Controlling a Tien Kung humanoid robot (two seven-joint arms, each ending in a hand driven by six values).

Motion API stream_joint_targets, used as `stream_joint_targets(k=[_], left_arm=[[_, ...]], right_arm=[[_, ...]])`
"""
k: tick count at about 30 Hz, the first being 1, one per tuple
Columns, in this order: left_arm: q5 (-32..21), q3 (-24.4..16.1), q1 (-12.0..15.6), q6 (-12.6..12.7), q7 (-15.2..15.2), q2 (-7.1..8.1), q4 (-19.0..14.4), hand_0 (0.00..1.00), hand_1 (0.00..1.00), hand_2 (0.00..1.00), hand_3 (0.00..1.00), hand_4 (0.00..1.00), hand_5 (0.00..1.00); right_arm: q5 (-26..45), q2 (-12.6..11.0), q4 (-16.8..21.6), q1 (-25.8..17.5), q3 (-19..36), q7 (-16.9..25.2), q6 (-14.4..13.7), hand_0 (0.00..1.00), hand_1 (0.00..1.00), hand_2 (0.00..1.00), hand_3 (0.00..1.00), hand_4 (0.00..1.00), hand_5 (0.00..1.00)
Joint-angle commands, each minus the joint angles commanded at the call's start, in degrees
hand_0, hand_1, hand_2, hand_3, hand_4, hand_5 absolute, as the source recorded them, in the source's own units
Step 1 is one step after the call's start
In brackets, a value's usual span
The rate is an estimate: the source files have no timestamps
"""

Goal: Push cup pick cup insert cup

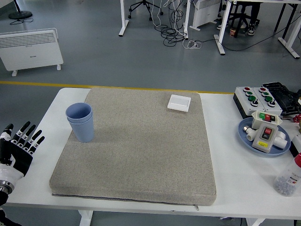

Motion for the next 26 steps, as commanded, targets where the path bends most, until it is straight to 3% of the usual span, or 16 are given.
stream_joint_targets(k=[26], left_arm=[[-0.1,-1.0,0.8,1.0,-1.0,-0.21,-0.3,0.868,0.867,0.937,0.854,0.618,0.998]], right_arm=[[-0.2,-0.1,0.0,-0.1,-0.2,-0.1,0.0,0.674,0.585,0.586,0.575,0.096,0.544]])
